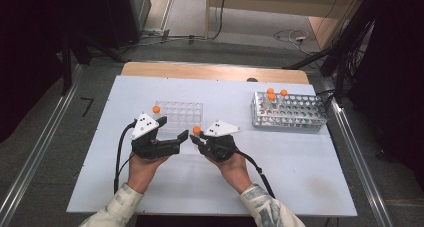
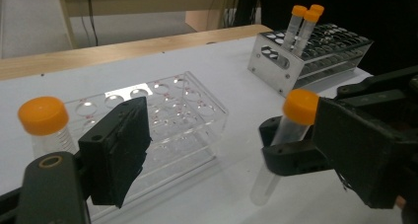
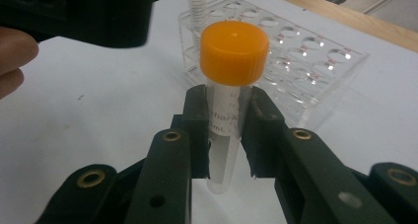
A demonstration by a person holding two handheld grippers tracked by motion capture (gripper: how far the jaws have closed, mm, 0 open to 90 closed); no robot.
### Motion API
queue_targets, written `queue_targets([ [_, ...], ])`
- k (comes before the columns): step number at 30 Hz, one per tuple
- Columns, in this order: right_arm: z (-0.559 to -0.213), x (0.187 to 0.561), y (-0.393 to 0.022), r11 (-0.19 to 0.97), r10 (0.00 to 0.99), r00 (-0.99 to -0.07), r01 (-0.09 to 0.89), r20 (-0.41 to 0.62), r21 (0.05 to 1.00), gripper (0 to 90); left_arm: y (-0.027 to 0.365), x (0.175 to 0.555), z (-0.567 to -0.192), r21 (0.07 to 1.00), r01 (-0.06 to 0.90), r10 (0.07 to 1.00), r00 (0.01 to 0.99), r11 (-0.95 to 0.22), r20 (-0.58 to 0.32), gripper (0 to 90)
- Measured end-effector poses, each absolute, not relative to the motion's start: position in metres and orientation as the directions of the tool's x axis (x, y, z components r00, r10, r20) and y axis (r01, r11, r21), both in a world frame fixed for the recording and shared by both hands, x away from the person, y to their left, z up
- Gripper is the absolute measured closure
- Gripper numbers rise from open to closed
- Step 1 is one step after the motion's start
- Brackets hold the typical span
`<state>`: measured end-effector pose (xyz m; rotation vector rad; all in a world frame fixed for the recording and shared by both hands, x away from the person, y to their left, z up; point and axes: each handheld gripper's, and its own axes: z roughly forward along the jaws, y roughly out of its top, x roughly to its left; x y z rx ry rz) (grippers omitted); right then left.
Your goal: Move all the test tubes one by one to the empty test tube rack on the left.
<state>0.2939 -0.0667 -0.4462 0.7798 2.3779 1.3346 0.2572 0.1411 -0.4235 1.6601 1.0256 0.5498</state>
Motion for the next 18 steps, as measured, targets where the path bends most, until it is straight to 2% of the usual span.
queue_targets([
  [6, -0.448, 0.292, -0.053, 0.426, 0.575, -0.818, 0.302, 0.003, 0.853, 71.9, 0.136, 0.256, -0.424, 0.934, 0.346, 0.811, 0.569, -0.085, -0.137, 26.5],
  [8, -0.448, 0.291, -0.050, 0.433, 0.569, -0.822, 0.296, -0.004, 0.851, 71.9, 0.134, 0.256, -0.425, 0.935, 0.343, 0.796, 0.589, -0.091, -0.138, 36.9],
  [9, -0.448, 0.291, -0.049, 0.432, 0.566, -0.825, 0.292, -0.004, 0.853, 71.9, 0.134, 0.255, -0.426, 0.936, 0.338, 0.795, 0.592, -0.093, -0.135, 36.9],
  [13, -0.447, 0.290, -0.046, 0.428, 0.556, -0.831, 0.287, 0.001, 0.857, 71.9, 0.133, 0.256, -0.429, 0.935, 0.339, 0.786, 0.604, -0.106, -0.130, 49.9],
  [15, -0.447, 0.290, -0.046, 0.427, 0.554, -0.832, 0.285, 0.001, 0.858, 71.9, 0.133, 0.257, -0.430, 0.935, 0.339, 0.783, 0.608, -0.108, -0.130, 52.3],
  [16, -0.447, 0.290, -0.046, 0.425, 0.553, -0.833, 0.286, 0.004, 0.859, 71.9, 0.133, 0.257, -0.430, 0.934, 0.340, 0.782, 0.609, -0.107, -0.132, 57.6],
  [17, -0.447, 0.290, -0.046, 0.425, 0.553, -0.833, 0.286, 0.004, 0.859, 71.9, 0.133, 0.257, -0.430, 0.935, 0.339, 0.780, 0.612, -0.108, -0.132, 57.6],
  [18, -0.447, 0.290, -0.046, 0.426, 0.553, -0.833, 0.285, 0.002, 0.859, 71.9, 0.133, 0.257, -0.430, 0.935, 0.338, 0.778, 0.614, -0.107, -0.132, 63.5],
])
